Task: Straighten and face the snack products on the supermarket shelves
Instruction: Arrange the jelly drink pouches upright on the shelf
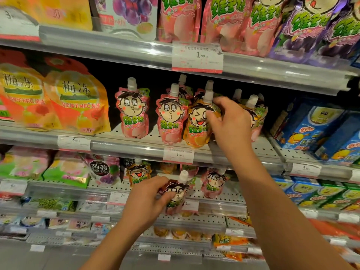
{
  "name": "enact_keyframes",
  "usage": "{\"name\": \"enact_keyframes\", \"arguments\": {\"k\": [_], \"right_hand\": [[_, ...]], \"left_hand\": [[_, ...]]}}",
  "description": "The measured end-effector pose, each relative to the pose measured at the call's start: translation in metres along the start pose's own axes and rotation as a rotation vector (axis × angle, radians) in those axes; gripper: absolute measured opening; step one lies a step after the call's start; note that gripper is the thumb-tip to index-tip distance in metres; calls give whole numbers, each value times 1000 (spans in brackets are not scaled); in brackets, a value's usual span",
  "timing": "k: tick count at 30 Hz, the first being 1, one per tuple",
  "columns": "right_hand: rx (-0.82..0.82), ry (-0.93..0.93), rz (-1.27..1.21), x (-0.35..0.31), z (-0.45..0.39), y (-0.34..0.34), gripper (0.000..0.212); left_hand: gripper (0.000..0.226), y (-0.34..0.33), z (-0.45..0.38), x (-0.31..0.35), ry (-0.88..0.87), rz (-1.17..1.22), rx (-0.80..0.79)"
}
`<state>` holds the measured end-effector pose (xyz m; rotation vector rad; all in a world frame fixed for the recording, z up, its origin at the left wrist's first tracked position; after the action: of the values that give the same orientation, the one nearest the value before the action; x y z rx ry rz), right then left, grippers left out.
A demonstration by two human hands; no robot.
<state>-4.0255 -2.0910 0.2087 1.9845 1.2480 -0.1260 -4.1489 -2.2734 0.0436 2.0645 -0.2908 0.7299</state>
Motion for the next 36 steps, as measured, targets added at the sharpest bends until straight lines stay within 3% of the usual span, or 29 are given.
{"name": "enact_keyframes", "arguments": {"k": [4, 8, 14, 20, 24, 27, 32, 36], "right_hand": [[51, 32, -43, -6, 3, 9, 21], [157, -22, -254, -1, 17, 47, 14], [279, -106, -265, 52, 28, 121, 13], [406, -184, -133, 118, 19, 146, 12], [373, -206, -85, 142, 9, 133, 11], [249, -200, 23, 148, 1, 119, 13], [170, -198, 91, 146, -6, 117, 25], [215, -188, 49, 147, 9, 119, 32]], "left_hand": [[24, -1, 0, -2, -4, -5, -1], [36, -3, -1, 3, -8, 11, -3], [13, -12, -1, 11, 46, 36, -49], [11, -19, -6, 21, 31, 24, -74], [32, -21, -8, 24, 25, 21, -68], [40, -19, -10, 28, 40, 30, -57], [17, -19, -11, 26, 140, 105, -38], [17, -17, -10, 25, 184, 158, -41]]}}
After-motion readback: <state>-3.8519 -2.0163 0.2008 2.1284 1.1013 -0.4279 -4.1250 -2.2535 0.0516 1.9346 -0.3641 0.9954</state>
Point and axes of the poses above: each hand's wrist, its own z-axis away from the middle knuckle, its own y-axis out of the back of the hand, x = y × z, the point moved 5 cm from there along -z, towards the middle knuckle, and after that the axes turned 4 degrees about x, right-handed, at the moved point
